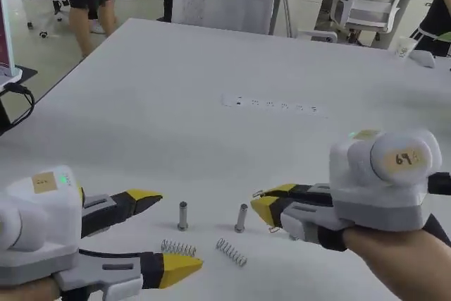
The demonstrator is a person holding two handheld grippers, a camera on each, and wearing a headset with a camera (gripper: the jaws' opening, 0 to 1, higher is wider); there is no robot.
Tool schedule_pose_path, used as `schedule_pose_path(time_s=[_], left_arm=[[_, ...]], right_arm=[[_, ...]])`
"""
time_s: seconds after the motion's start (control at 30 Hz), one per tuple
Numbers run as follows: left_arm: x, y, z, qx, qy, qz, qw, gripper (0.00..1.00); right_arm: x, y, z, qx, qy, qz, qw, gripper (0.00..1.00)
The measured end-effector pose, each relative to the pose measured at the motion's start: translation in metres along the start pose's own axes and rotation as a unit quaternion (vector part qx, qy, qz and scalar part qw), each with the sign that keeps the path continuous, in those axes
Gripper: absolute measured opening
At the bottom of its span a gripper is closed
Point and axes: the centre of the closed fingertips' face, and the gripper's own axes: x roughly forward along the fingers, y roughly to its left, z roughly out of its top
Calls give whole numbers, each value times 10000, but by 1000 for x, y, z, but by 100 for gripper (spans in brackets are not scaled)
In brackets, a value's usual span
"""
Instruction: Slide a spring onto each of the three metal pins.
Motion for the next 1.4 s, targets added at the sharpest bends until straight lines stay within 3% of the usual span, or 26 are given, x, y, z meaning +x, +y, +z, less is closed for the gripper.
schedule_pose_path(time_s=[0.17,0.33,0.5,0.67,0.87,1.4], left_arm=[[9,-2,19,52,-155,-183,9997,63],[17,-4,37,-91,-427,-313,9986,60],[19,-11,39,-197,-477,-493,9975,54],[18,-16,41,-302,-503,-636,9962,47],[14,-18,51,-563,-708,-787,9928,35],[17,-24,62,-594,-813,-883,9910,18]], right_arm=[[2,5,19,22,-309,86,9995,8],[3,13,41,313,-662,347,9967,8],[3,26,55,642,-920,693,9913,8],[5,36,58,557,-995,782,9904,8],[8,53,58,442,-1078,969,9885,8],[9,65,67,328,-1402,1128,9831,8]])
